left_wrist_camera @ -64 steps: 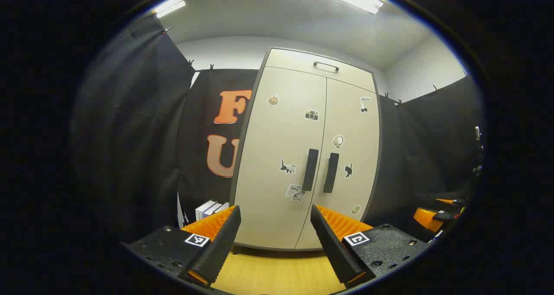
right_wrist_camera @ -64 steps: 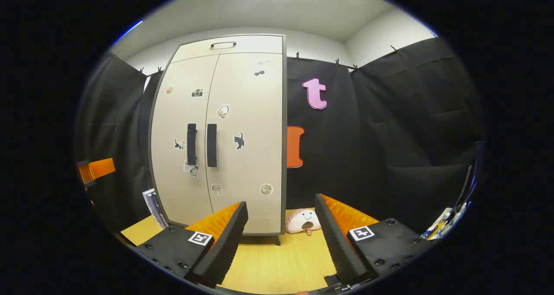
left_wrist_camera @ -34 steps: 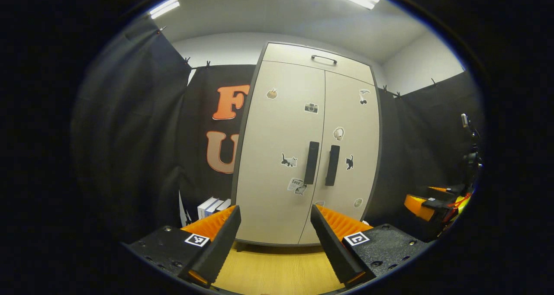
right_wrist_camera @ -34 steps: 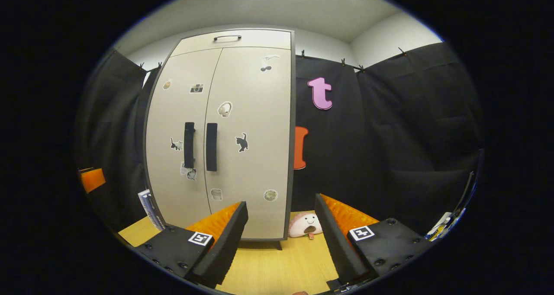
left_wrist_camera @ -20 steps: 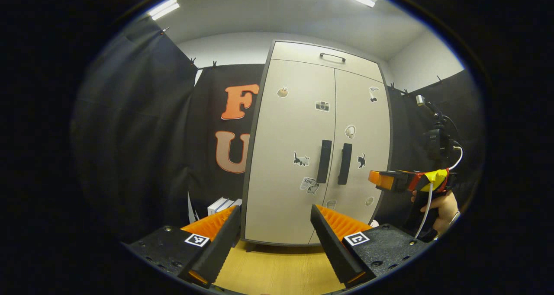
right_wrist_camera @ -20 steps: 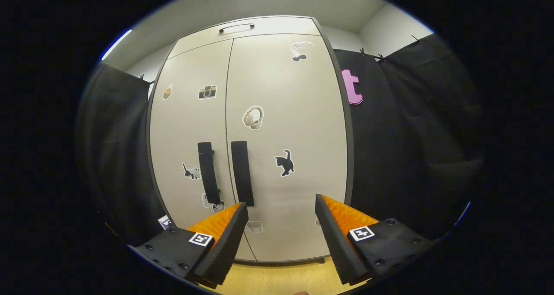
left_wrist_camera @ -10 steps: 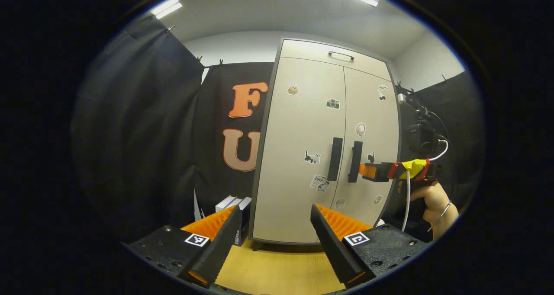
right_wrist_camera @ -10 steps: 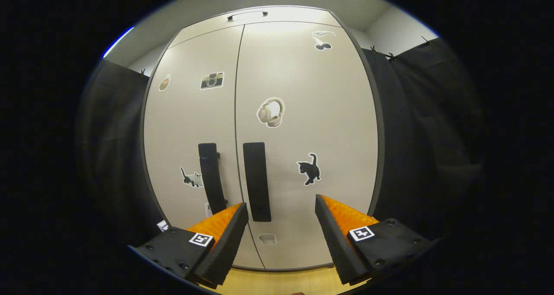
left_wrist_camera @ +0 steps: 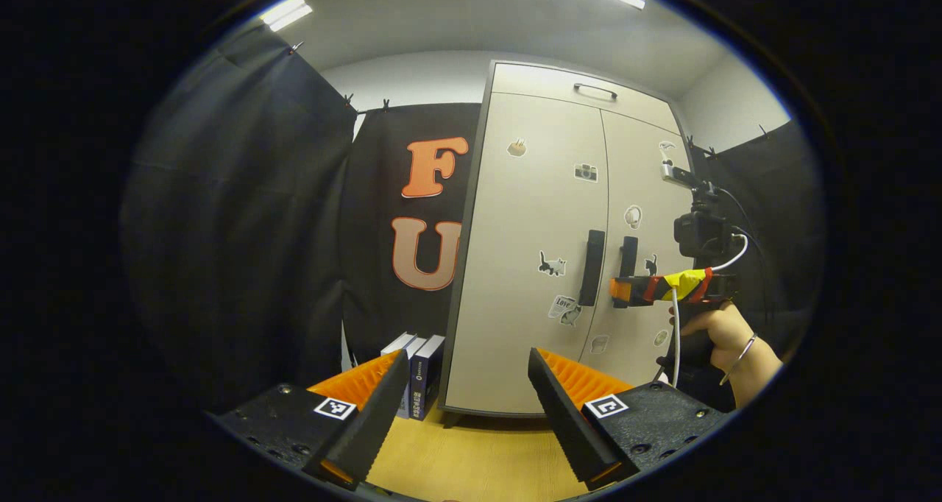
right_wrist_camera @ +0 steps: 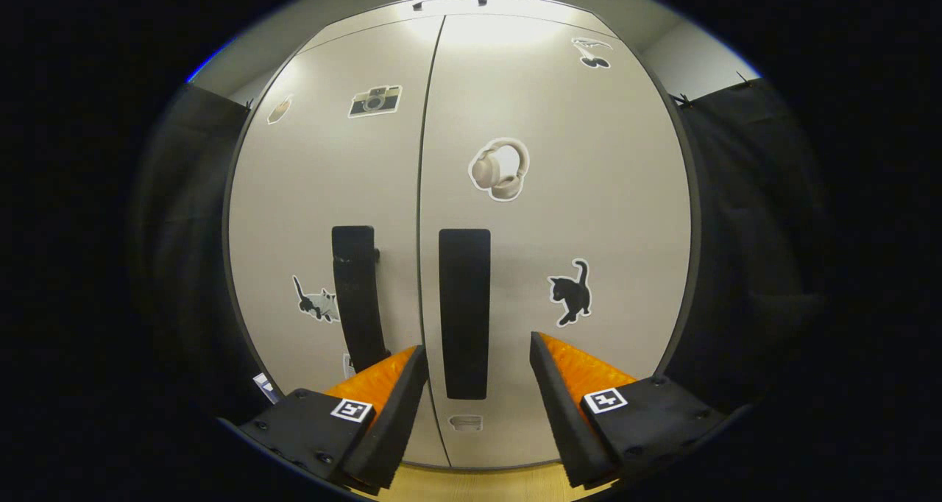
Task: Open the right door of the double-door shoe cabinet with the right hand, and open the left door with the left hand.
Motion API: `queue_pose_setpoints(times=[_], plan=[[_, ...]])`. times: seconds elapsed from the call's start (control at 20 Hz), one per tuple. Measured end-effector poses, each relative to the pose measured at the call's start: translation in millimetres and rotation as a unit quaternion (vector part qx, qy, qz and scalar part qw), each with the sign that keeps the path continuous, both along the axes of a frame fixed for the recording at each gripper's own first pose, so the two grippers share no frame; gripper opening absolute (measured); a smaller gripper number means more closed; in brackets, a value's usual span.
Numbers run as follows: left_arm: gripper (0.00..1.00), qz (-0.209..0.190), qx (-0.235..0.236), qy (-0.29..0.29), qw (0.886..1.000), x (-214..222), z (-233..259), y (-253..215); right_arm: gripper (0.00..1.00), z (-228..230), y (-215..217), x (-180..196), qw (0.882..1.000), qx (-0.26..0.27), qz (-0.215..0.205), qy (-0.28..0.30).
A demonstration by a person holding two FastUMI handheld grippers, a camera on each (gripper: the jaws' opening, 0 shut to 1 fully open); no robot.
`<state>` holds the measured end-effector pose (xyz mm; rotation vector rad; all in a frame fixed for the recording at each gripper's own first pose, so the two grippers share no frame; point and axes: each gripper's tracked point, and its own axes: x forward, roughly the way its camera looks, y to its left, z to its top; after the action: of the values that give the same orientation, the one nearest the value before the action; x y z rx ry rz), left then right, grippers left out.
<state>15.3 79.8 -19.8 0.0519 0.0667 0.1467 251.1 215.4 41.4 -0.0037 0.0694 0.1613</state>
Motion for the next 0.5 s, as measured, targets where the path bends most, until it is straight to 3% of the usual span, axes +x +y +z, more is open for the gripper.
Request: queue_pose_setpoints(times=[0.1, 0.2, 0.25, 0.35, 0.5], plan=[[0.98, 0.005, 0.004, 0.003, 1.000, 2.3, -1.0, 5.7, 0.80, -4.3, 3.5, 7.6, 1.000, 0.001, -0.001, 0.008], [0.98, 0.008, 0.007, 0.005, 1.000, 4.1, -2.5, 9.9, 0.83, -4.6, 7.1, 13.0, 1.000, 0.001, 0.002, 0.009], [0.98, 0.010, 0.007, 0.006, 1.000, 4.6, -3.0, 11.0, 0.59, -4.5, 10.9, 15.0, 1.000, 0.004, 0.006, 0.008], [0.98, 0.011, 0.008, 0.008, 1.000, 5.0, -4.0, 13.2, 0.59, -6.1, 13.6, 16.7, 1.000, 0.004, 0.006, 0.011], [0.98, 0.016, 0.011, 0.009, 1.000, 1.2, -3.2, 16.1, 0.43, -7.8, 11.5, 19.1, 1.000, -0.001, -0.001, 0.010]])
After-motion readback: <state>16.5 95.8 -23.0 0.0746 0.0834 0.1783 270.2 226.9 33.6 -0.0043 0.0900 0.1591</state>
